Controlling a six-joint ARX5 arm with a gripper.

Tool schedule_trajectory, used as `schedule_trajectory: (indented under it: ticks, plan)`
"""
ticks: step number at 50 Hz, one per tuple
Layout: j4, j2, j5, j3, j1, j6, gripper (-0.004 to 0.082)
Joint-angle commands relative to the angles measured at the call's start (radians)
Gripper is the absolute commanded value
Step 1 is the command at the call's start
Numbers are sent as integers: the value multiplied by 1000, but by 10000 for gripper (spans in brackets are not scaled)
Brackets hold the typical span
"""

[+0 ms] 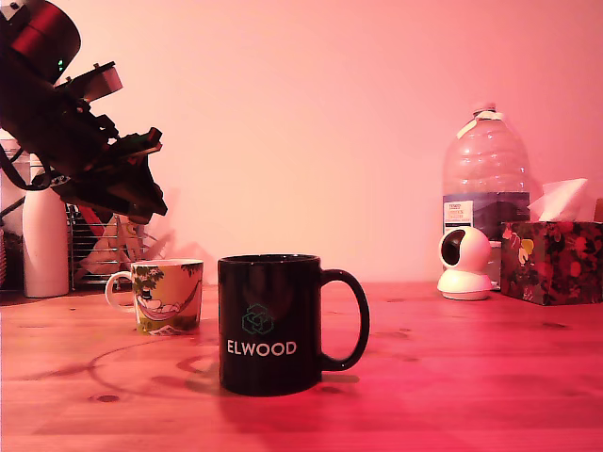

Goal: Pick up the coffee capsules from the table one by one and drop them inside the nearest coffee cup

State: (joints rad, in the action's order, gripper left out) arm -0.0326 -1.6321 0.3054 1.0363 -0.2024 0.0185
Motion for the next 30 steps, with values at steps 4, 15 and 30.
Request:
schedule_trajectory:
  ticks: [4,15,30]
  plan:
    - [-55,-47,0,72,-3,17,26]
    - [-212,-112,0,199,-15,45,26]
    - [-399,-196,-32,361,-24,93,26]
